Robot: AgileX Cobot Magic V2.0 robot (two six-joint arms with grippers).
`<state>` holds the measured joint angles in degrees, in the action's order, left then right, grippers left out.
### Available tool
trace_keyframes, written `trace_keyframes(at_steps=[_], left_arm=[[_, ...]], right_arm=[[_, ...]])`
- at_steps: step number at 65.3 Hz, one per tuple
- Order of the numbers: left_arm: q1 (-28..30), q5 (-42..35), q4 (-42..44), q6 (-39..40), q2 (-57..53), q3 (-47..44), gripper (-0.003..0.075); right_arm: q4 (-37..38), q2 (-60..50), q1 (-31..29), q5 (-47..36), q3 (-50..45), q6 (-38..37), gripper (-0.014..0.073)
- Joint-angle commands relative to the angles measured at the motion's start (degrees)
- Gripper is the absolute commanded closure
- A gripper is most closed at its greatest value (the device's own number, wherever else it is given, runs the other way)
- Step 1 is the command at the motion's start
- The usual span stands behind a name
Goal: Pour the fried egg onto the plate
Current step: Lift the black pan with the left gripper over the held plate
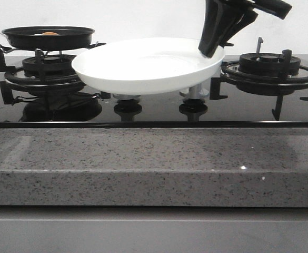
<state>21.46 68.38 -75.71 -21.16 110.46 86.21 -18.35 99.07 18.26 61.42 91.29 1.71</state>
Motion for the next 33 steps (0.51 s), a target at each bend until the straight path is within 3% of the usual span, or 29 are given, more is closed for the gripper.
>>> trace_keyframes(at_steps=[1, 33], left_arm=[[-0.20, 2.69, -6.27, -0.29, -3.09, 1.86, 0.0739], [-2.79, -2.16, -6.10, -7.86, -13.99, 1.86, 0.0739]], right_arm=[[-0.89, -2.52, -0.10, -1.57, 1.37, 0.28, 0.0643], [-0.89, -2.52, -0.10, -1.57, 1.37, 0.28, 0.0643]])
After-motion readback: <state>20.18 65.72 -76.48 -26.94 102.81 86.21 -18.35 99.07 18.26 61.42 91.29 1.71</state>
